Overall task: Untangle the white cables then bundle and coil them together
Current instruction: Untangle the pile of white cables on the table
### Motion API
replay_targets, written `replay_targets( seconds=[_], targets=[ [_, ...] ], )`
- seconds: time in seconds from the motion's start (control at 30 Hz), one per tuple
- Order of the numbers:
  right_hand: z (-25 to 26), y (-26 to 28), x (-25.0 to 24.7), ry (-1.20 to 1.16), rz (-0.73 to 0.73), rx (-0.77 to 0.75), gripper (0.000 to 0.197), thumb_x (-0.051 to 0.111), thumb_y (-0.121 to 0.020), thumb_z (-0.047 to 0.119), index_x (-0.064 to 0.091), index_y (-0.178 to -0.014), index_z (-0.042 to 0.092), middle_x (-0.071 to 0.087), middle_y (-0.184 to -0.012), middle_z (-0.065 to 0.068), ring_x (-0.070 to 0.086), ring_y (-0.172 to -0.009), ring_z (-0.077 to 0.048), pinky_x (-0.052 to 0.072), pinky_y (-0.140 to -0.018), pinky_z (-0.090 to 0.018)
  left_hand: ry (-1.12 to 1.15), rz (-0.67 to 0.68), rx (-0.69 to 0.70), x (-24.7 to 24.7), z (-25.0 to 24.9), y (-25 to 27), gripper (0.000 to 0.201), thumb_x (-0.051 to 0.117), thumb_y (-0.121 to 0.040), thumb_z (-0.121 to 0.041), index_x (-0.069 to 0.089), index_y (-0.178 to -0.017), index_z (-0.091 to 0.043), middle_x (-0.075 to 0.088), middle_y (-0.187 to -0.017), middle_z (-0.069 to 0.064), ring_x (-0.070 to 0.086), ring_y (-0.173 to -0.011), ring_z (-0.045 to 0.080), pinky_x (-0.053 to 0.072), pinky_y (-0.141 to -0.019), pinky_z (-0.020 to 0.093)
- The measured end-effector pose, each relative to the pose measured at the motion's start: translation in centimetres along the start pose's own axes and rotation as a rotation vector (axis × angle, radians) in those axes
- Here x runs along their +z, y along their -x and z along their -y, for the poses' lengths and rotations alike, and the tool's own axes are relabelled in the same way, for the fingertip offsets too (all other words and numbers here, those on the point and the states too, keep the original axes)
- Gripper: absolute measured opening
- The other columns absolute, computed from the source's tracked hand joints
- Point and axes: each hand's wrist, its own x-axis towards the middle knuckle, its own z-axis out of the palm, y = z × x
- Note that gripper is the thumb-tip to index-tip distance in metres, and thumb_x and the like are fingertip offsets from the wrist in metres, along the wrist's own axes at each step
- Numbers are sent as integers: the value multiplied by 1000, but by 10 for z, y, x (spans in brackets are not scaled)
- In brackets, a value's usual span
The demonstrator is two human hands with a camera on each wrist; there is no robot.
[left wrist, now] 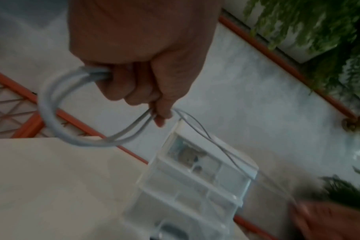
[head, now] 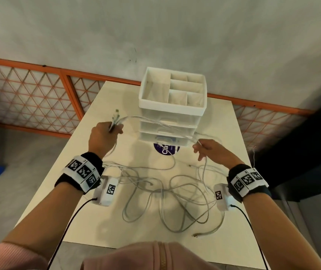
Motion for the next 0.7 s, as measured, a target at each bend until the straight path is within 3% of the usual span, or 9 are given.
replay_targets(
  seconds=[0.1, 0.17, 0.23, 0.37, 0.43, 0.5, 0.57, 0.63, 0.7],
  targets=[
    [15, 0, -1, -39, -207, -61, 24, 44, -99, 27, 53, -79, 20, 47, -68, -2, 46, -47, -8, 53, -59, -29, -105, 72, -111, 12, 3, 7, 42, 73, -80, -23, 59, -116, -5, 63, -90, 18, 60, -93, 35, 44, -73, 35],
    [29, 0, -2, 98, -203, -83, 30, 38, -101, 29, 59, -85, 15, 44, -63, 0, 43, -53, -15, 42, -50, -16, -24, 0, -68, 20, -9, 14, 55, 75, -78, -25, 50, -123, -7, 60, -72, 8, 59, -75, 30, 43, -67, 32],
    [43, 1, -1, 288, -48, -91, 35, 39, -101, 29, 66, -87, 12, 51, -64, 2, 46, -61, -19, 35, -54, -17, 106, -17, 81, 26, -28, 24, 46, 67, -86, -29, 49, -124, -11, 51, -57, 0, 52, -55, 20, 39, -56, 26],
    [73, 3, 12, 305, 243, -191, 33, 43, -100, 30, 72, -90, 17, 60, -75, -1, 49, -69, -12, 37, -69, -14, 179, 418, 305, 42, -58, 36, 35, 47, -97, -33, 53, -129, -22, 70, -92, 1, 66, -82, 14, 42, -68, 15],
    [87, 7, 12, 185, 263, -258, 30, 42, -100, 32, 69, -85, 27, 66, -82, -5, 53, -75, -8, 40, -76, -20, 231, 692, 176, 47, -65, 43, 37, 36, -100, -40, 62, -116, -20, 56, -65, -10, 54, -56, 2, 38, -53, 15],
    [92, 11, 6, 83, 255, -270, 27, 43, -100, 29, 66, -86, 26, 67, -80, 13, 56, -76, 5, 40, -78, -11, 360, 849, 25, 50, -66, 49, 47, 31, -97, -51, 60, -84, -17, 26, -53, -8, 22, -43, 9, 19, -41, 19],
    [83, 11, 0, 23, 235, -214, 19, 49, -97, 28, 65, -90, 20, 66, -82, 13, 55, -75, 4, 42, -76, -14, 390, 819, 52, 50, -65, 47, 44, 36, -96, -52, 46, -66, -21, 25, -53, -9, 18, -44, 9, 15, -40, 20],
    [63, 10, -1, 27, 217, -151, 14, 54, -95, 26, 63, -91, 15, 65, -84, -2, 52, -69, -9, 43, -69, -22, 389, 602, 110, 46, -64, 40, 41, 41, -96, -46, 49, -66, -19, 30, -44, -13, 25, -39, 4, 21, -40, 19],
    [36, 8, 2, 68, 194, -79, 14, 54, -95, 23, 62, -89, 13, 65, -83, 0, 51, -61, -10, 43, -65, -24, 419, 347, 150, 40, -64, 31, 39, 44, -96, -44, 48, -62, -26, 31, -41, -11, 27, -39, 4, 24, -44, 27]
  ],
)
